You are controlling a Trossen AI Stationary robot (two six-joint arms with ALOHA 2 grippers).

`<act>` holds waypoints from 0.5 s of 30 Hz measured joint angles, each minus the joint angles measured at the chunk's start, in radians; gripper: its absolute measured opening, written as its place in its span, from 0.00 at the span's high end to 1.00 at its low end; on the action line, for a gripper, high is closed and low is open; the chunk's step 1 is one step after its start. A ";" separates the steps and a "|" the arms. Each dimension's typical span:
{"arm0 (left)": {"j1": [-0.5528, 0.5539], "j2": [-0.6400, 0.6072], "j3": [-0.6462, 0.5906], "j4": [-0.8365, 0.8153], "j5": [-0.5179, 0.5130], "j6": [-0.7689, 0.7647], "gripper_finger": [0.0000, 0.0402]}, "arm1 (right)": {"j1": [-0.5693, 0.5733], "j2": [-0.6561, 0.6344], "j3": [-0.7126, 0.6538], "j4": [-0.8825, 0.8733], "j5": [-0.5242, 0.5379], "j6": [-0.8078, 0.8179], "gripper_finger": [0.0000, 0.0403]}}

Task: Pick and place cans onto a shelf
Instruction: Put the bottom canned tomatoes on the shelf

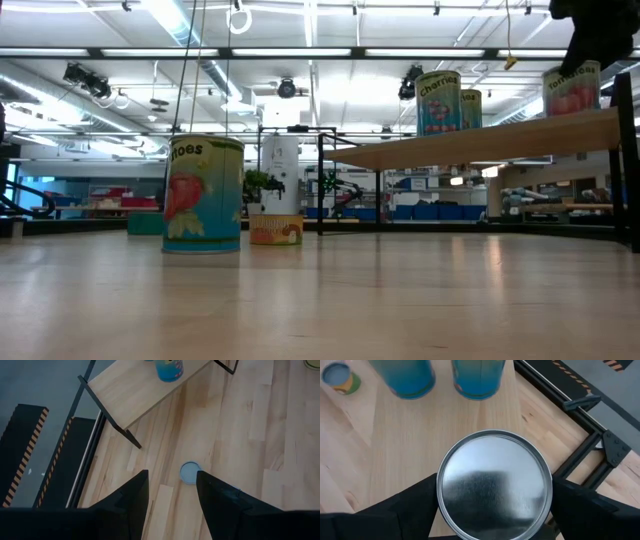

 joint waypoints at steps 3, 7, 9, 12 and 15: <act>0.000 0.000 0.000 0.000 0.000 0.000 0.57 | 0.000 0.000 0.000 0.007 0.000 -0.018 0.13; 0.000 0.000 0.000 0.000 0.000 -0.001 0.57 | 0.000 0.000 0.000 0.006 0.006 -0.060 0.13; 0.000 0.000 0.000 0.000 0.000 -0.001 0.57 | 0.000 0.000 0.000 0.006 0.007 -0.052 0.13; 0.000 0.000 0.000 0.000 0.000 -0.001 0.57 | 0.000 0.000 0.000 0.004 -0.010 -0.040 0.13; 0.000 0.000 0.000 0.000 0.000 -0.001 0.57 | 0.000 0.000 0.000 -0.007 -0.034 -0.002 0.13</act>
